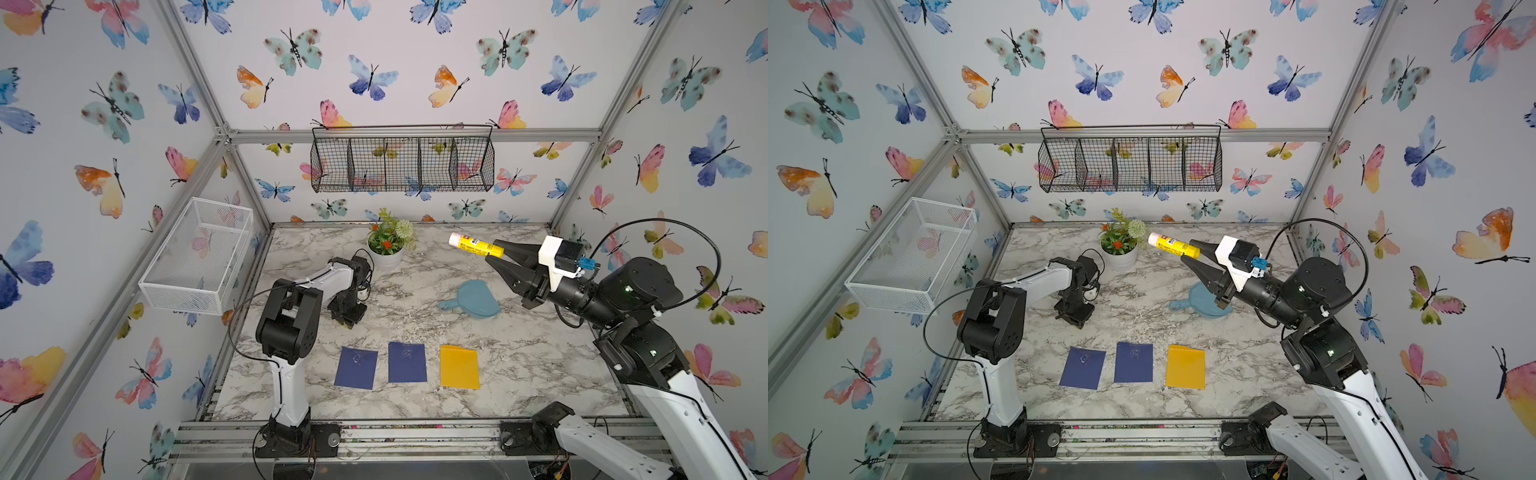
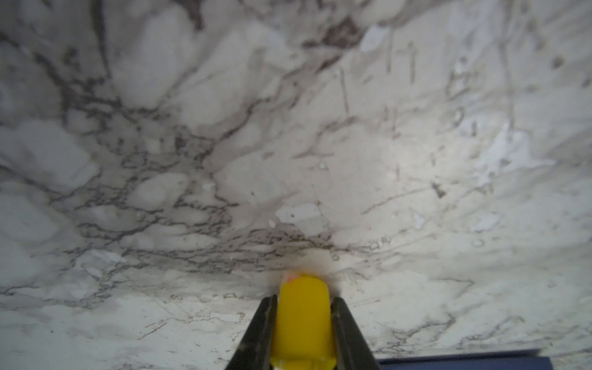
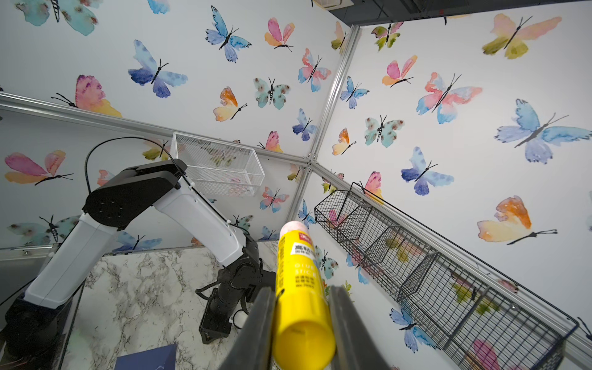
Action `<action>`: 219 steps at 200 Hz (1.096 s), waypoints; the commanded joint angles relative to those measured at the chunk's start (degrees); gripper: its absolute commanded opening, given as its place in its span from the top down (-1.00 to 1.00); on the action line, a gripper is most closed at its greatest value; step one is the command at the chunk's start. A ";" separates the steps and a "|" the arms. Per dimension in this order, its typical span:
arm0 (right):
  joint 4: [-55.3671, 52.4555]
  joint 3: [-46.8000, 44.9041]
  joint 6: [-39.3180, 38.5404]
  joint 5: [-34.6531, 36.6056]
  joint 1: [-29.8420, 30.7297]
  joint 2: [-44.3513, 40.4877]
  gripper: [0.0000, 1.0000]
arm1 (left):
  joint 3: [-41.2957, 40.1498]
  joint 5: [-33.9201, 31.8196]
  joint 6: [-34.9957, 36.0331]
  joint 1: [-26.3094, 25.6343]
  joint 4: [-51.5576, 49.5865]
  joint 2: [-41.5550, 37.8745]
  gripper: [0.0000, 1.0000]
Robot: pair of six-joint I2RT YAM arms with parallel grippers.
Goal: Seal the envelope with a glue stick
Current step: Place the lid at the center of the board, then unscrew the glue stick.
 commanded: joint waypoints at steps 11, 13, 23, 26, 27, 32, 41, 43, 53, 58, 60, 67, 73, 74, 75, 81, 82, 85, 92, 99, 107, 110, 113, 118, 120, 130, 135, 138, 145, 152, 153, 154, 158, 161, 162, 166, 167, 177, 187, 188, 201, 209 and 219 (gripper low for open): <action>-0.11 -0.44 0.08 0.58 -0.01 -0.11 0.92 | -1.22 0.25 0.54 0.42 0.17 2.34 0.21; -0.13 -0.44 0.08 0.57 -0.01 -0.04 0.92 | -1.22 0.26 0.65 0.43 0.14 2.35 0.20; -0.02 -0.36 0.16 0.49 0.04 -0.02 0.92 | -1.31 0.49 0.67 0.43 0.31 2.43 0.13; 0.01 -0.35 0.16 0.49 0.01 0.05 0.92 | -1.31 0.62 0.75 0.43 0.36 2.44 0.13; 0.04 -0.35 0.21 0.49 0.05 0.02 0.92 | -1.31 0.63 0.81 0.43 0.38 2.44 0.12; -0.01 -0.36 0.16 0.49 0.00 0.07 0.92 | -1.31 0.91 0.84 0.43 0.40 2.44 0.10; 0.11 -0.35 0.25 0.49 0.00 0.15 0.92 | -1.31 1.48 0.89 0.43 0.57 2.31 0.04; 0.15 -0.35 0.25 0.49 0.04 0.11 0.92 | -1.31 1.56 0.98 0.43 0.66 2.27 0.02; 0.21 -0.35 0.25 0.49 0.00 0.22 0.92 | -1.32 2.12 1.12 0.43 0.80 2.09 -0.04; 0.20 -0.35 0.25 0.49 0.02 0.25 0.92 | -1.40 2.39 1.17 0.43 0.91 1.95 -0.07; 0.24 -0.35 0.25 0.49 0.00 0.25 0.92 | -1.40 2.47 1.27 0.43 0.99 1.81 -0.08; 0.35 -0.35 0.33 0.49 0.00 0.32 0.92 | -1.49 3.13 1.37 0.51 1.22 1.47 -0.14; 0.43 -0.42 0.43 0.40 0.00 0.47 0.92 | -1.57 3.66 1.50 0.53 1.42 1.18 -0.18; 0.51 -0.43 0.43 0.40 0.04 0.49 0.92 | -1.62 3.78 1.49 0.57 1.48 1.11 -0.19; 0.51 -0.43 0.43 0.40 0.02 0.50 0.92 | -1.64 3.84 1.48 0.63 1.51 1.07 -0.19; 0.68 -0.44 0.43 0.31 0.02 0.60 0.92 | -1.79 4.35 1.64 0.73 1.75 1.02 -0.22; 0.69 -0.44 0.43 0.31 0.05 0.64 0.92 | -1.81 4.39 1.65 0.75 1.82 0.98 -0.22; 0.76 -0.37 0.49 0.24 0.00 0.68 0.92 | -1.88 4.55 1.65 0.78 1.93 1.02 -0.23; 0.92 -0.35 0.52 0.05 0.00 0.93 0.92 | -2.00 5.09 1.80 0.94 2.15 -1.07 -0.25; 0.98 -0.26 0.60 -0.11 0.02 1.09 0.92 | -2.10 5.50 1.77 1.15 2.39 -1.82 -0.28; 1.19 -0.26 0.73 -0.21 0.04 1.20 0.92 | -2.11 6.15 1.92 1.46 2.56 -2.66 -0.30; 1.19 -0.19 0.69 -0.26 0.00 1.29 0.92 | -2.10 6.49 1.92 1.64 2.63 -3.12 -0.30; 1.28 -0.18 0.69 -0.27 0.00 1.37 0.92 | -2.10 6.85 1.95 1.78 2.68 -3.52 -0.30; 1.37 -0.18 0.69 -0.30 -0.01 1.47 0.92 | -2.02 7.51 2.02 1.96 2.81 -4.28 -0.30; 1.34 -0.18 0.69 -0.30 -0.01 1.48 0.92 | -2.01 7.99 2.08 2.00 2.85 -4.56 -0.31; 1.53 -0.18 0.85 -0.31 -0.01 1.63 0.92 | -1.86 9.62 2.20 2.49 3.20 -6.44 -0.31; 1.58 -0.18 0.95 -0.30 0.00 1.65 0.92 | -1.72 10.52 2.22 2.71 3.34 -7.37 -0.31; 1.67 -0.18 1.02 -0.26 0.00 1.70 0.92 | -1.72 11.04 2.21 2.83 3.37 -7.93 -0.31; 1.82 -0.18 1.23 -0.17 0.06 1.74 0.92 | -1.45 11.94 2.19 3.18 3.52 -9.33 -0.31; 2.08 -0.18 1.44 -0.13 0.06 1.82 0.92 | -1.21 12.69 2.23 3.41 3.48 -10.70 -0.32; 2.13 -0.18 1.46 -0.08 0.07 1.83 0.92 | -1.17 12.73 2.25 3.46 3.48 -10.86 -0.31; 2.16 -0.18 1.56 -0.06 0.03 1.83 0.92 | -1.15 12.80 2.22 3.48 3.47 -11.06 -0.31; 2.38 -0.24 1.84 -0.04 0.07 1.83 0.92 | -0.94 12.94 2.27 3.63 3.48 -11.88 -0.32; 2.59 -0.30 2.02 0.08 0.00 1.83 0.92 | -0.81 13.14 2.14 3.76 3.40 -12.47 -0.32; 2.65 -0.33 2.10 0.11 0.00 1.83 0.92 | -0.80 13.13 2.16 3.81 3.39 -12.62 -0.32; 2.95 -0.42 2.45 0.13 -0.01 1.91 0.92 | -0.52 13.21 2.07 3.93 3.32 -13.45 -0.31; 3.05 -0.43 2.49 0.13 -0.01 1.92 0.92 | -0.48 13.21 2.04 3.98 3.31 -13.55 -0.31; 4.07 -0.78 3.86 0.20 0.00 2.07 0.92 | 0.22 13.46 1.77 4.28 3.25 -15.79 -0.30; 5.68 -1.42 6.00 0.56 -0.01 2.18 0.92 | 1.03 14.05 1.19 4.49 3.51 -18.36 -0.29; 5.82 -1.50 6.29 0.57 0.04 2.23 0.92 | 1.14 14.16 1.12 4.53 3.58 -18.64 -0.29; 8.99 -2.76 10.89 0.79 0.02 2.36 0.93 | 1.96 16.22 -0.32 4.80 5.31 -22.63 -0.27; 11.86 -3.83 14.72 0.41 0.00 2.51 0.94 | 2.16 17.60 -1.39 4.90 6.88 -25.75 -0.26; 15.74 -5.08 20.07 -0.90 0.01 2.82 0.94 | 1.92 19.11 -3.29 5.00 10.23 -29.53 -0.26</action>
